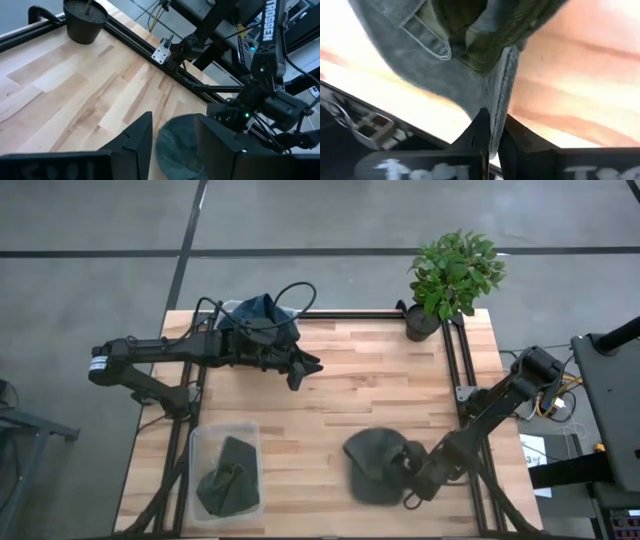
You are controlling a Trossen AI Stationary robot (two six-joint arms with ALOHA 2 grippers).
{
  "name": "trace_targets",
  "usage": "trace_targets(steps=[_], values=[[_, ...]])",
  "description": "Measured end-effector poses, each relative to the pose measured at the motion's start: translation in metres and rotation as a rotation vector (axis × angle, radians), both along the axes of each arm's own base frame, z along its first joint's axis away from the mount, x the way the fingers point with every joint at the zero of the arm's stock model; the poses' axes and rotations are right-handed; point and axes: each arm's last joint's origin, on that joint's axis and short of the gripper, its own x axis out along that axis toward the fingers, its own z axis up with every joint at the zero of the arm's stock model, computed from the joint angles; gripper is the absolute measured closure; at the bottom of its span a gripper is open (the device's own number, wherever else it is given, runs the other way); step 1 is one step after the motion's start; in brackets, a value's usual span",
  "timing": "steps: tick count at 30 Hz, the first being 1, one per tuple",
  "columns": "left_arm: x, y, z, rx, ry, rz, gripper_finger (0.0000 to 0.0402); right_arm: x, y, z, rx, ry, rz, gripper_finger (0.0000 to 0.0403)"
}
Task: Pick & Place hat
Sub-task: Put the green cap into the bottom transparent bin
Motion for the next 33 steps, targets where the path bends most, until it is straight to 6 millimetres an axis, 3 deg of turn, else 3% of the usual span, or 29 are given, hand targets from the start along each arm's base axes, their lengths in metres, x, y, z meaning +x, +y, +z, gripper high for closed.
trace_targets(steps=[12, 20, 33], values=[[0.000, -0.002, 0.000, -0.080, 0.000, -0.056, 0.0262, -0.008, -0.032, 0.036, -0.256, -0.231, -0.060, 0.0394], [-0.001, -0.004, -0.003, -0.149, 0.027, -0.082, 0.0262, -0.006, -0.050, 0.055, -0.441, -0.454, -0.299, 0.0393], [-0.001, -0.003, -0.003, -0.133, 0.032, -0.058, 0.0262, 0.023, -0.071, 0.096, -0.650, -0.829, -0.628, 0.0392]])
